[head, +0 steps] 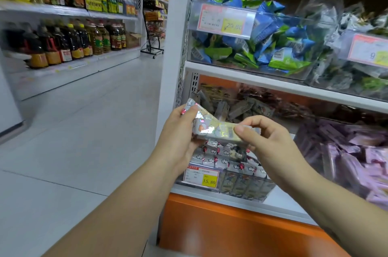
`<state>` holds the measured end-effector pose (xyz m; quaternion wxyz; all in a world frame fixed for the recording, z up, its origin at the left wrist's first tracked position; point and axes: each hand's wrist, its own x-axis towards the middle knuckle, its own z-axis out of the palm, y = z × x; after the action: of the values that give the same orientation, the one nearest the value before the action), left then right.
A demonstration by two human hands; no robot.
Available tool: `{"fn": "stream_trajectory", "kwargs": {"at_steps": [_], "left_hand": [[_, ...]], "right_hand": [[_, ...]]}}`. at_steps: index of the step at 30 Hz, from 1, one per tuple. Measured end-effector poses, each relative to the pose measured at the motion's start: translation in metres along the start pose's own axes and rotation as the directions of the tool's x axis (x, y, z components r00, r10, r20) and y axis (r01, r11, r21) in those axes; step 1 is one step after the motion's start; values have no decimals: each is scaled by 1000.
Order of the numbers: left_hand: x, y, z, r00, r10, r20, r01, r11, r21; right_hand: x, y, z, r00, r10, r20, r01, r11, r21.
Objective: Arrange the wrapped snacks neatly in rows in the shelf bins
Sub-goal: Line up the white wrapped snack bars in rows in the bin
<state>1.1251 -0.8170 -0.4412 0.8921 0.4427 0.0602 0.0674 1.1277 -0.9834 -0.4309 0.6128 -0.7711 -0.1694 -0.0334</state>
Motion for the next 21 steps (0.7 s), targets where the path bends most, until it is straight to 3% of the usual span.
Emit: {"fn": "stream_trajectory", "kwargs": {"at_steps": [5, 9, 14, 21], "left_hand": [[-1, 3, -3, 998, -55, 20, 57, 991, -120], [-3, -1, 0, 994, -63, 88, 71, 994, -84], [-5, -3, 2, 981, 8, 196, -13, 1000, 28], [-6, -8, 11, 953, 42, 299, -78, 991, 111]], "right_hand": [[1, 3, 2, 994, 43, -95, -27, 986, 167], [2, 2, 9, 995, 31, -91, -24, 996, 82], [3, 5, 5, 997, 3, -81, 1, 999, 45], [5, 8, -20, 967, 101, 232, -72, 989, -130]]}}
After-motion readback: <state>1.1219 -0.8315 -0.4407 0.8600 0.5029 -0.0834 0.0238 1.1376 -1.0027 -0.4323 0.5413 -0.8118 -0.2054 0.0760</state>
